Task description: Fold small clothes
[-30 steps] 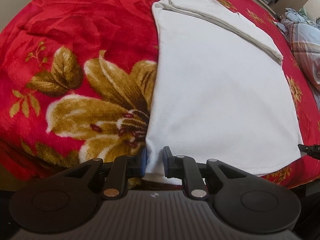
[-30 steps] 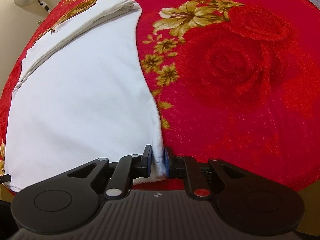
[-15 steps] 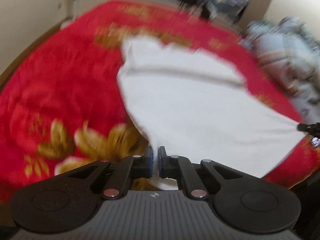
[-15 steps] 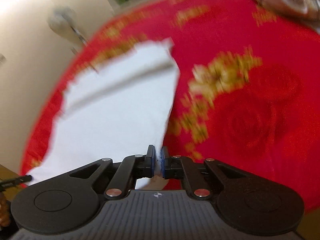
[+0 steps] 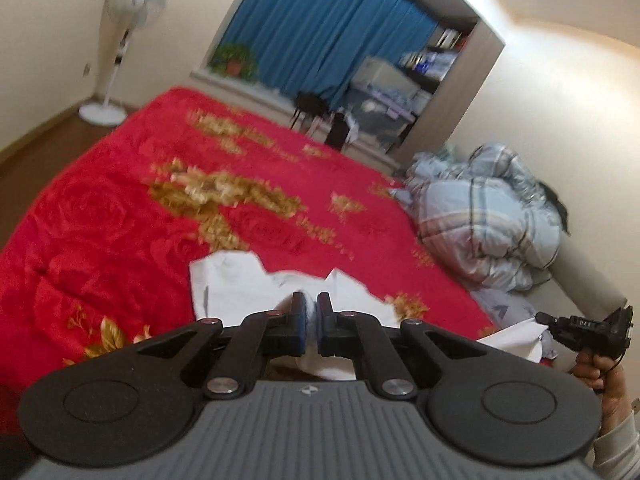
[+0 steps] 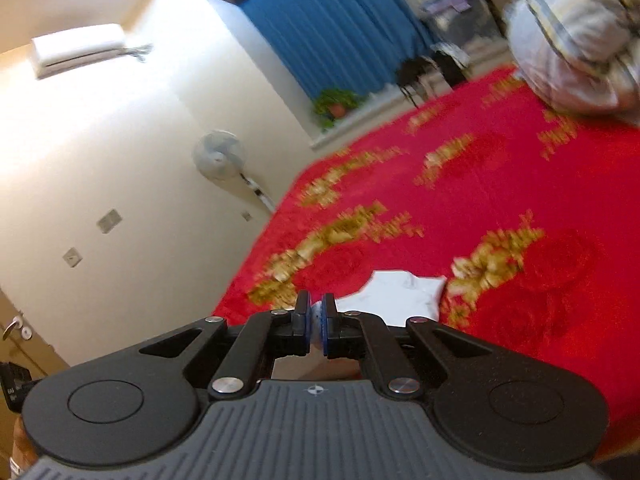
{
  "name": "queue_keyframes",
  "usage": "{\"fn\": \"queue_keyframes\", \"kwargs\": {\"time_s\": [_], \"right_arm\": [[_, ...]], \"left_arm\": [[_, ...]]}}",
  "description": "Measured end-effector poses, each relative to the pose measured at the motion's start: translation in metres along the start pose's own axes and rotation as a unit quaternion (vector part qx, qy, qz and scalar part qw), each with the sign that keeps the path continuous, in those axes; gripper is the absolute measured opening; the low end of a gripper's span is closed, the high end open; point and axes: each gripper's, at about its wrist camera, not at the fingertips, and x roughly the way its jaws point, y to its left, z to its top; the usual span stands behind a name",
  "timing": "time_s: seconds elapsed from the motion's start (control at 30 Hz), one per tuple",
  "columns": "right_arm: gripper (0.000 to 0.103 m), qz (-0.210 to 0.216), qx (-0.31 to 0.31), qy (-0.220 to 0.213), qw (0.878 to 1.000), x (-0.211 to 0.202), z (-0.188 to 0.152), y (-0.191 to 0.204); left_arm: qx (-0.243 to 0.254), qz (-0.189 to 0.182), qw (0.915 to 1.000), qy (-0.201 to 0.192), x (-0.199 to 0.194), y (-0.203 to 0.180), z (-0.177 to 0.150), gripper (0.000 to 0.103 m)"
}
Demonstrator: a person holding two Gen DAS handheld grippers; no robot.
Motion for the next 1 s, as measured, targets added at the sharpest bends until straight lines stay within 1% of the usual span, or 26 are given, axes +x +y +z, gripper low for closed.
{"fn": "queue_keyframes", "kwargs": {"time_s": [0.1,0.13,0.17,0.27,0.3,0.33,0.4,0.43,0.47,0.5,0.53,0.57,0.6,0.63,0.67,0.7,0.73,0.77,0.8,0.83,0.87,0.9,1.0], "right_arm": [[0.004,-0.023,0.016,0.034,0.999,0.044,0.005,-0.022],[0.004,-0.027,0.024,0.047,0.998,0.065,0.007,-0.032],[0.004,-0.033,0.028,0.061,0.997,0.089,0.011,-0.043],[0.004,-0.079,0.037,0.107,0.990,0.167,0.021,-0.076],[0.004,-0.091,0.038,0.119,0.988,0.194,0.024,-0.086],[0.004,-0.102,0.045,0.132,0.985,0.219,0.027,-0.097],[0.005,-0.119,0.053,0.152,0.980,0.260,0.029,-0.114],[0.005,-0.118,0.051,0.156,0.979,0.275,0.027,-0.119],[0.006,-0.121,0.052,0.154,0.979,0.285,0.026,-0.123],[0.009,-0.134,0.058,0.140,0.979,0.291,0.025,-0.128],[0.009,-0.143,0.062,0.123,0.980,0.293,0.023,-0.132],[0.009,-0.144,0.061,0.112,0.981,0.292,0.023,-0.136],[0.009,-0.156,0.059,0.110,0.980,0.290,0.023,-0.140],[0.009,-0.166,0.061,0.110,0.978,0.288,0.025,-0.143],[0.010,-0.163,0.057,0.109,0.979,0.286,0.025,-0.145],[0.010,-0.155,0.049,0.118,0.980,0.286,0.024,-0.146],[0.010,-0.148,0.039,0.131,0.980,0.286,0.022,-0.147],[0.010,-0.138,0.024,0.144,0.979,0.286,0.018,-0.146],[0.013,-0.131,0.011,0.156,0.979,0.286,0.015,-0.143],[0.017,-0.123,-0.004,0.168,0.978,0.286,0.013,-0.142],[0.024,-0.118,-0.023,0.180,0.976,0.289,0.008,-0.137],[0.026,-0.117,-0.039,0.186,0.975,0.292,0.006,-0.133],[0.026,-0.114,-0.070,0.199,0.971,0.303,0.000,-0.122]], "left_arm": [[-0.024,0.013,0.9987,0.043,0.062,0.030,0.010,0.005],[-0.030,0.028,0.9975,0.057,0.089,0.043,0.017,0.005],[-0.028,0.042,0.9964,0.068,0.116,0.052,0.022,0.005],[-0.037,0.068,0.9914,0.105,0.185,0.090,0.041,0.005],[-0.038,0.071,0.9897,0.119,0.207,0.106,0.045,0.005],[-0.036,0.073,0.9880,0.132,0.226,0.116,0.047,0.006],[-0.037,0.093,0.9829,0.155,0.257,0.135,0.047,0.007],[-0.038,0.095,0.9821,0.158,0.265,0.141,0.047,0.008],[-0.044,0.097,0.9826,0.152,0.269,0.149,0.046,0.012],[-0.052,0.104,0.9833,0.140,0.267,0.155,0.046,0.015],[-0.066,0.113,0.9829,0.129,0.263,0.162,0.047,0.021],[-0.086,0.117,0.9821,0.120,0.257,0.170,0.049,0.022],[-0.095,0.110,0.9833,0.109,0.251,0.173,0.050,0.023],[-0.092,0.104,0.9844,0.108,0.246,0.175,0.050,0.026],[-0.080,0.104,0.9847,0.114,0.244,0.176,0.049,0.029],[-0.065,0.110,0.9833,0.129,0.244,0.177,0.046,0.034],[-0.051,0.117,0.9805,0.150,0.247,0.176,0.042,0.036],[-0.042,0.120,0.9775,0.168,0.250,0.177,0.037,0.036],[-0.032,0.121,0.9757,0.179,0.254,0.176,0.033,0.036],[-0.023,0.118,0.9755,0.184,0.257,0.173,0.031,0.036],[-0.013,0.114,0.9757,0.187,0.261,0.169,0.030,0.039],[-0.004,0.110,0.9761,0.187,0.265,0.165,0.029,0.039],[0.018,0.111,0.9750,0.192,0.285,0.155,0.029,0.040]]}}
